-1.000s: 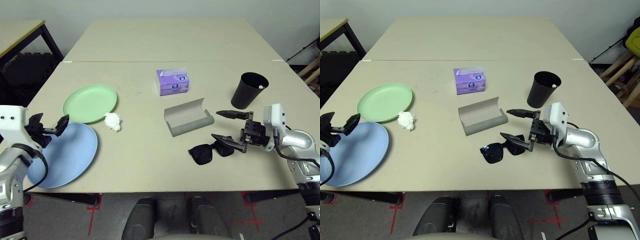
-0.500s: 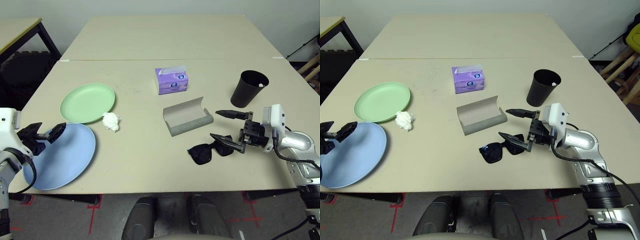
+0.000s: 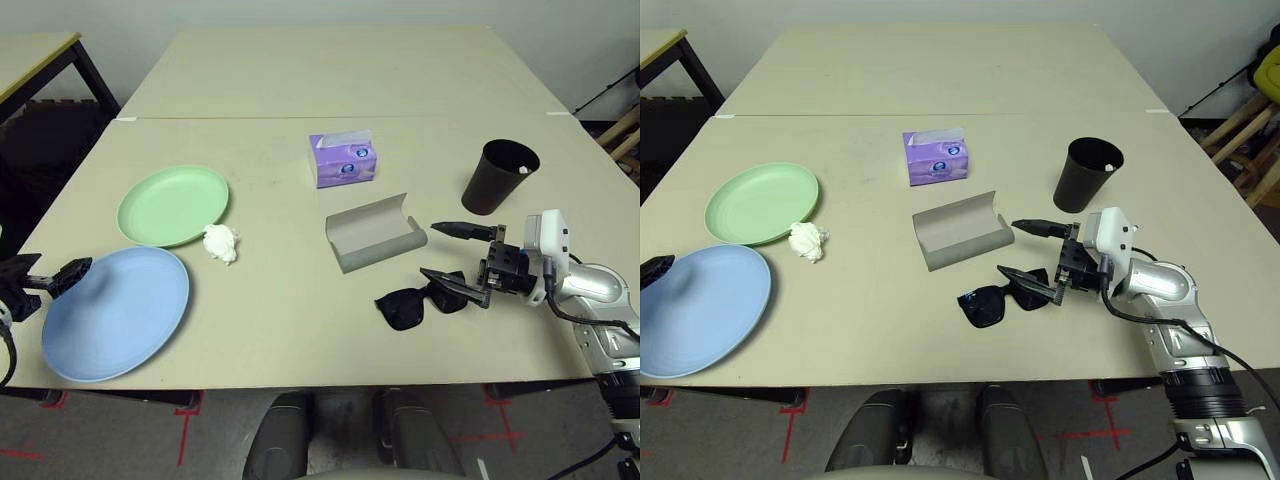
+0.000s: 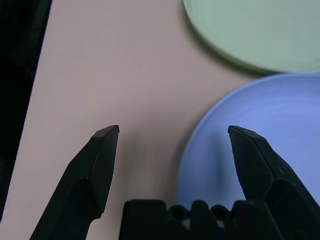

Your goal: Organize and tidy the items on the table.

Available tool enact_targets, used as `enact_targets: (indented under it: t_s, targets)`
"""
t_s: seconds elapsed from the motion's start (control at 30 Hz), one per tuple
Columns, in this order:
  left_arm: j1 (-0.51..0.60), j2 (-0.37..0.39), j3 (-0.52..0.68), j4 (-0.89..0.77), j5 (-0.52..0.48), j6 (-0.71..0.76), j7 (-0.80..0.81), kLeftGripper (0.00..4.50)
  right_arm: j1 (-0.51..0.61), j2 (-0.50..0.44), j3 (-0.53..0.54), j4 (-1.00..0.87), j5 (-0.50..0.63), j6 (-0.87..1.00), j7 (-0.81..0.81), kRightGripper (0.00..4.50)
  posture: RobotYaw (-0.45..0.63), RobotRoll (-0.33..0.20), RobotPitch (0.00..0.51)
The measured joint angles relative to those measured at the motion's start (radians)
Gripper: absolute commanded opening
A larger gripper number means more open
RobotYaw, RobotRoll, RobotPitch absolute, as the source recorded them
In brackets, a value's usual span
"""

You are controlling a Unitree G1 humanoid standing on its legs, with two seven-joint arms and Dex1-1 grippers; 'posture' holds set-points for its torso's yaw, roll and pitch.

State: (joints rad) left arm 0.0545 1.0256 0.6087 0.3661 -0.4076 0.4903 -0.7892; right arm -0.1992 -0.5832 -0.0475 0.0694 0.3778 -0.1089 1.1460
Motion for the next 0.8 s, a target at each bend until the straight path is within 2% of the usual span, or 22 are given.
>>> enact_targets:
  t_s: [0.23,0.53,0.8]
  targets:
    - [0.016,0.05,0.0,0.012,-0.002,0.05,-0.093,4.47,0.013,0.0,0.0,-0.032,0.0,0.01,-0.007,4.48,0.1,0.0,0.129]
    - [-0.003,0.049,0.0,0.043,-0.006,0.081,-0.114,4.47,0.015,0.0,0.0,-0.039,0.0,0.019,-0.018,4.48,0.09,0.0,0.132]
    - [-0.018,0.018,-0.014,0.043,-0.007,0.097,-0.109,4.47,0.022,0.0,0.0,-0.065,0.001,0.029,-0.02,4.48,0.08,0.0,0.139]
